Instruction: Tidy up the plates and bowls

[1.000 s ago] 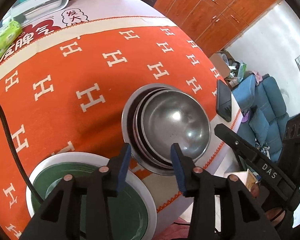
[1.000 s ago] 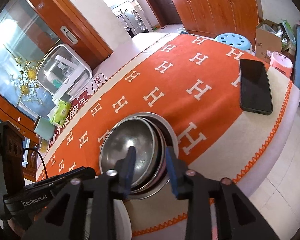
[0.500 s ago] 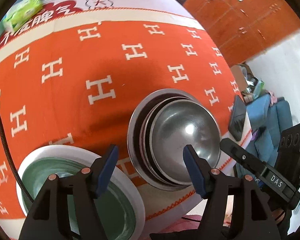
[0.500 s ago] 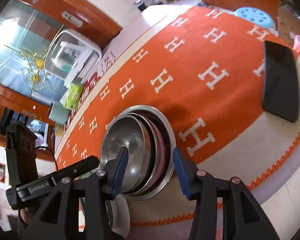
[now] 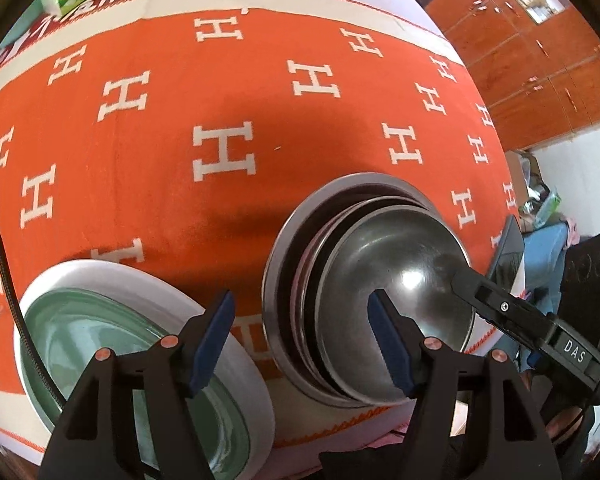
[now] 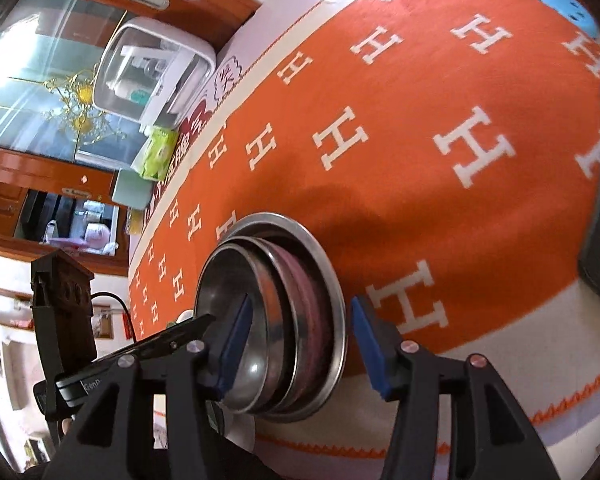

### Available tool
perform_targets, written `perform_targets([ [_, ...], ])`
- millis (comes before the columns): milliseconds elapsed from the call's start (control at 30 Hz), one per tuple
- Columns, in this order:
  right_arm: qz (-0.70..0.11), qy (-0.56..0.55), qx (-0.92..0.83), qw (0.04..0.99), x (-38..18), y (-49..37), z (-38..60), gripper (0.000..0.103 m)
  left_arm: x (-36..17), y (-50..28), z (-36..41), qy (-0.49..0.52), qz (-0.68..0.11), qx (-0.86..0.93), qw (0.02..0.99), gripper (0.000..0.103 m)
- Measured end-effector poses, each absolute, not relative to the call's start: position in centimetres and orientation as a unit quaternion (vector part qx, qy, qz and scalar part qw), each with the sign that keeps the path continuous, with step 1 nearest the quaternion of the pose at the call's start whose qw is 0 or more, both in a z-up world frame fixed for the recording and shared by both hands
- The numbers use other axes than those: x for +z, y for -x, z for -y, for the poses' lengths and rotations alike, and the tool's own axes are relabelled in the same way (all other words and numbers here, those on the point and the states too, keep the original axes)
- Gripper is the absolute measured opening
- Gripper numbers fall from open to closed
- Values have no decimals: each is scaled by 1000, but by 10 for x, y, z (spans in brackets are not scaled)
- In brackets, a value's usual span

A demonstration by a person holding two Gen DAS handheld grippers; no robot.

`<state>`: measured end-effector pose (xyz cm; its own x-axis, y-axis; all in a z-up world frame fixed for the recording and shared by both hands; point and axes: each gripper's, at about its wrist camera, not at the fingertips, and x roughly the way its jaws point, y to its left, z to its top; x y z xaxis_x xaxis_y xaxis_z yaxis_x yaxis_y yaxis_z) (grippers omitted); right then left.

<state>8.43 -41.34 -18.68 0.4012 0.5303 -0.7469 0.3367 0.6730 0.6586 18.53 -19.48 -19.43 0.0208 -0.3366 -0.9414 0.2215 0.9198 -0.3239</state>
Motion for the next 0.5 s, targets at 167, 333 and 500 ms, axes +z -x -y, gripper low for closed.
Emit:
perform_targets([
  [167,-562,-393,96,722,-198,-96,416,52,-204,-181,198,63,-683,-174,706,68],
  [333,-570,-411,124,700,-212,-102,420,52,-214,-176,202,62,-697,-153,698,67],
  [500,-573,-411,147,694,-216,-108,420,51,-217,-170,208,64,-700,-145,696,66],
])
